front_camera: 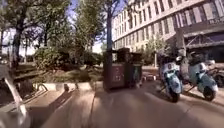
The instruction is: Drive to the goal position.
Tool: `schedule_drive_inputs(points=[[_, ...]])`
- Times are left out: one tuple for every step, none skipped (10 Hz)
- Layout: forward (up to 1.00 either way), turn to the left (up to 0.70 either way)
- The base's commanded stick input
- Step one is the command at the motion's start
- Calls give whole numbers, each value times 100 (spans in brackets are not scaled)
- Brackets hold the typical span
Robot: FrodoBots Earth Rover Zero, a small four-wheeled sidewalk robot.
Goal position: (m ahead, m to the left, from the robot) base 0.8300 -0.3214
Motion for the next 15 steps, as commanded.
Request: schedule_drive_inputs(points=[[45, 0], [45, 0], [45, 0], [45, 0], [45, 0], [45, 0], [45, 0], [45, 0], [45, 0], [45, 0], [19, -26], [0, -45], [0, -45], [0, -45], [0, -45]])
